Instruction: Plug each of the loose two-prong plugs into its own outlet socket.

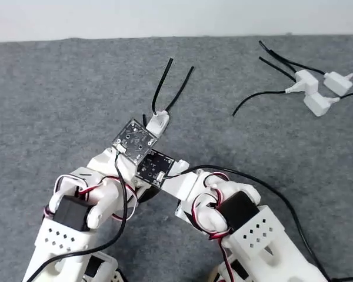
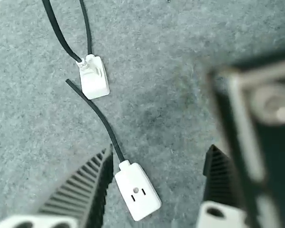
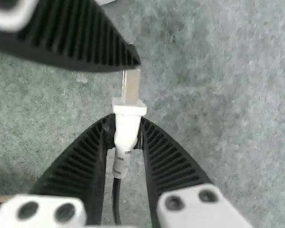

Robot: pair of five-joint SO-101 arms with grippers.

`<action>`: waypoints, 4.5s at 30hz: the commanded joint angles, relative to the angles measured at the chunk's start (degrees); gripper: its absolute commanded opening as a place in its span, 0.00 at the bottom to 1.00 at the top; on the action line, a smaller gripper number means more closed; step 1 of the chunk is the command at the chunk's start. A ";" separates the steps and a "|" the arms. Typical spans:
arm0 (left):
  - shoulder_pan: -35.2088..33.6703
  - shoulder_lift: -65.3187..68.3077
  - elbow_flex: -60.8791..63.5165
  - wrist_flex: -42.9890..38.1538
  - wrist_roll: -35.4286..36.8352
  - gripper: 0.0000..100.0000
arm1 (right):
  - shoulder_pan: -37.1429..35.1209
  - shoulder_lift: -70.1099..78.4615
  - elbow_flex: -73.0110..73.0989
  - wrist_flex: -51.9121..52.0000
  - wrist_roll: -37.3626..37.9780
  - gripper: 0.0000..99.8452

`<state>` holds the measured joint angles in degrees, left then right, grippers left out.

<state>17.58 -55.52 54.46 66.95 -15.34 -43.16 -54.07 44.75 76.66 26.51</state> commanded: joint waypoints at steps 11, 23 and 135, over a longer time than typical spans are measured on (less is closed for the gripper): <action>-2.29 0.79 -10.95 7.38 -0.53 0.29 | -1.54 -2.15 -11.52 -0.75 -1.41 0.01; -2.37 0.88 -21.76 15.12 -0.53 0.29 | -1.54 -2.15 -9.05 -1.36 -1.58 0.01; -14.42 -5.19 -27.21 10.02 4.66 0.29 | -1.71 -2.33 -11.96 -0.04 -1.67 0.01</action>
<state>3.87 -60.35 35.12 74.24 -11.38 -44.57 -55.56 36.75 76.31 25.19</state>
